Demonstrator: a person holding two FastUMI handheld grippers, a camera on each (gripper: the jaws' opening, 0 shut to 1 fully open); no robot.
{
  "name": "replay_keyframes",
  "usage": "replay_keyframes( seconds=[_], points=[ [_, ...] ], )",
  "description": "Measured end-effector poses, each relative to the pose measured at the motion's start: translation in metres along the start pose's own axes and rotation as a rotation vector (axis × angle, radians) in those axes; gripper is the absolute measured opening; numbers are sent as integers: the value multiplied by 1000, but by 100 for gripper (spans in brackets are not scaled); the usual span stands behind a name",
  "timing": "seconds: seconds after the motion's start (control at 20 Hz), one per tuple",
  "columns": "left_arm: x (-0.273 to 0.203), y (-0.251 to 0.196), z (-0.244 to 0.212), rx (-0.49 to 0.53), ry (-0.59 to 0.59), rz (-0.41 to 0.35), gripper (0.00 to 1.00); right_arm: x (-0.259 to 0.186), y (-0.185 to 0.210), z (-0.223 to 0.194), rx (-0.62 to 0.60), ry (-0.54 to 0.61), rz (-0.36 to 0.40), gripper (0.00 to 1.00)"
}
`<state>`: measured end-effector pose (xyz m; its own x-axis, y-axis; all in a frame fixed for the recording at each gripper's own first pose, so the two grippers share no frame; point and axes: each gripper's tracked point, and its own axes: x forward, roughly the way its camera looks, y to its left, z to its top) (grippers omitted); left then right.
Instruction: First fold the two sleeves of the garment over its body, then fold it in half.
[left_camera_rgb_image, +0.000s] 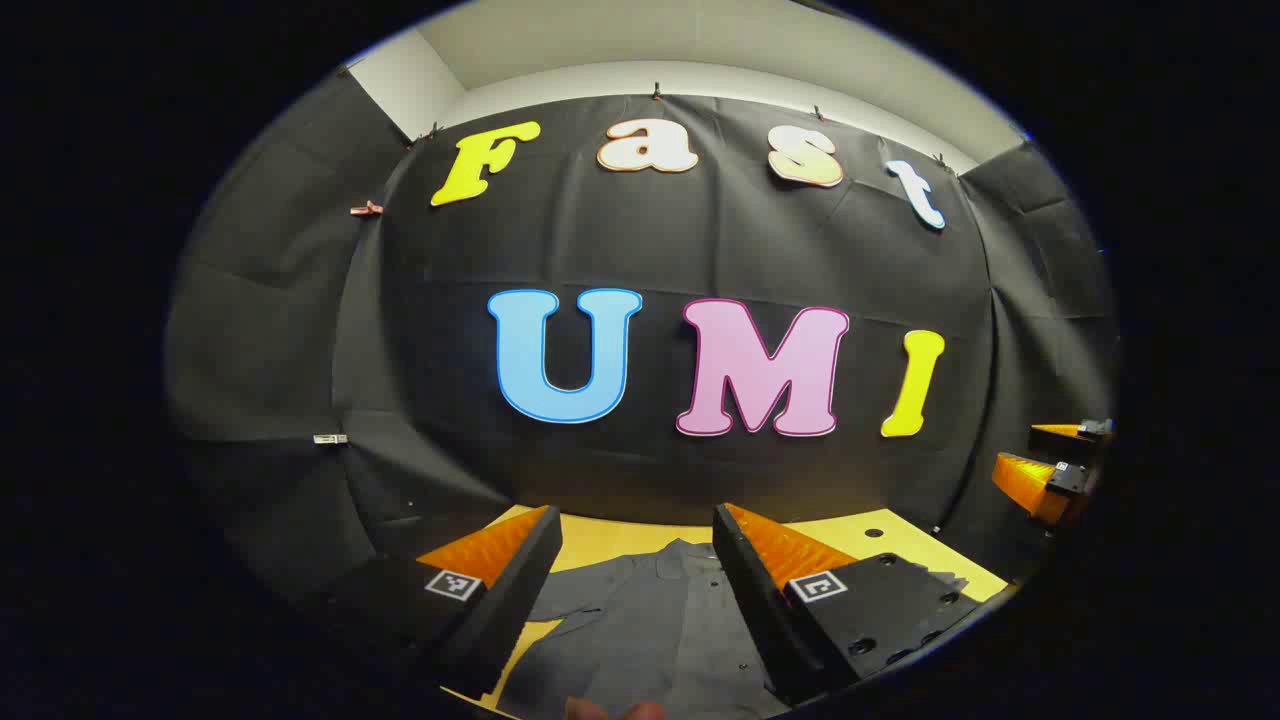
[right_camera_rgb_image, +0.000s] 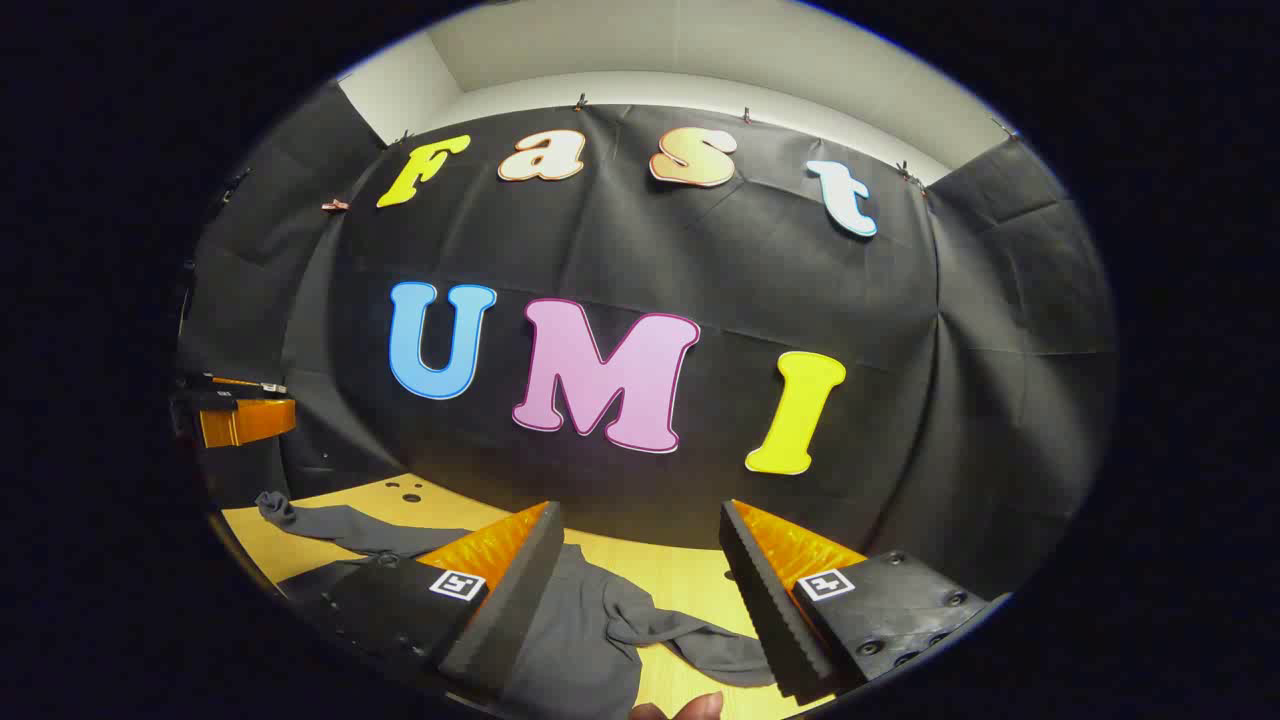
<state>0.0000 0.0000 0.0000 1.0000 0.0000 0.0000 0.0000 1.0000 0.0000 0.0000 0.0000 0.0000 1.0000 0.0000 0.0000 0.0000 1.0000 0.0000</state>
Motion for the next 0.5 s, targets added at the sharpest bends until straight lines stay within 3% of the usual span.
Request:
replay_keyframes(
  seconds=[0.5],
  points=[
    [-3,11,3,5,-5,-16,96,-4,11,8,6,-2,-4,97]
  ],
)
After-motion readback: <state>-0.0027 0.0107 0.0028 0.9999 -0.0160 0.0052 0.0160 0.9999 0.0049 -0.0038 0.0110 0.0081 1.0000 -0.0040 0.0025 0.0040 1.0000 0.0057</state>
